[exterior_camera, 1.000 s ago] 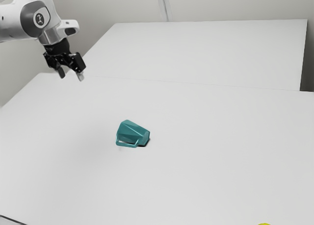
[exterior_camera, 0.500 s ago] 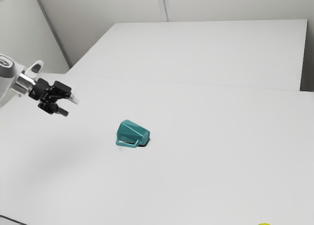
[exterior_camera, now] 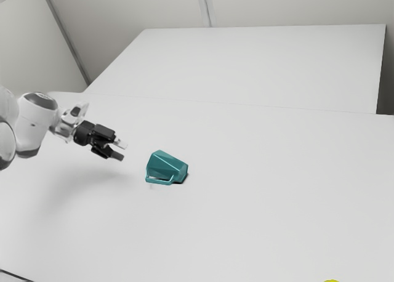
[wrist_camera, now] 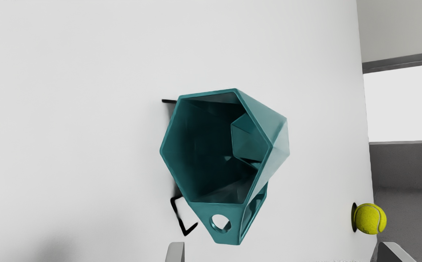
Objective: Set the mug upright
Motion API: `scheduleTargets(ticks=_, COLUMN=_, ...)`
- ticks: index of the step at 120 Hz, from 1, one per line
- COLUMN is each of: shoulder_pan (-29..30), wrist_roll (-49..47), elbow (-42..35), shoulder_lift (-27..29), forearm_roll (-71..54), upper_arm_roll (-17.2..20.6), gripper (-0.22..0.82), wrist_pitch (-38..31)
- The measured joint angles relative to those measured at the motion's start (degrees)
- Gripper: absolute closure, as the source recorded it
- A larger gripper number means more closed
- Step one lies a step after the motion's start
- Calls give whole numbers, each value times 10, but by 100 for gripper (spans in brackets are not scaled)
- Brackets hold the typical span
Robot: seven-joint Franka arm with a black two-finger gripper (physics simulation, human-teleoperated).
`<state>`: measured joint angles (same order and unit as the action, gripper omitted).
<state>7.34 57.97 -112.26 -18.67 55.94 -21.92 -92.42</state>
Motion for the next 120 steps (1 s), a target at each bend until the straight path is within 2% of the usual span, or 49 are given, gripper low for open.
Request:
scheduleTargets(ticks=24, shoulder_pan=2, wrist_roll=85, elbow=24, shoulder_lift=-42, forearm_roll=36, upper_arm_roll=34, gripper=4, wrist_pitch=25)
scheduleTargets(ticks=65, shoulder_pan=-36, wrist_roll=181, elbow=47, shoulder_lift=-93, forearm_roll=72, upper_arm_roll=42, gripper=5, wrist_pitch=35)
scheduleTargets(ticks=92, shoulder_pan=-57, wrist_roll=220, elbow=23, shoulder_lift=-83, forearm_roll=94, upper_arm_roll=43, gripper=12, wrist_pitch=27)
scheduleTargets(ticks=97, shoulder_pan=-57, wrist_roll=225, elbow=16, shoulder_lift=-81, forearm_roll=96, upper_arm_roll=43, gripper=16, wrist_pitch=24)
scheduleTargets(ticks=111, shoulder_pan=-58, wrist_roll=239, elbow=11, shoulder_lift=-78, forearm_roll=101, upper_arm_roll=43, gripper=43, wrist_pitch=17)
scheduleTargets(ticks=120, shoulder_pan=-58, wrist_roll=246, elbow=12, shoulder_lift=-75, forearm_roll=102, upper_arm_roll=43, gripper=55, wrist_pitch=12)
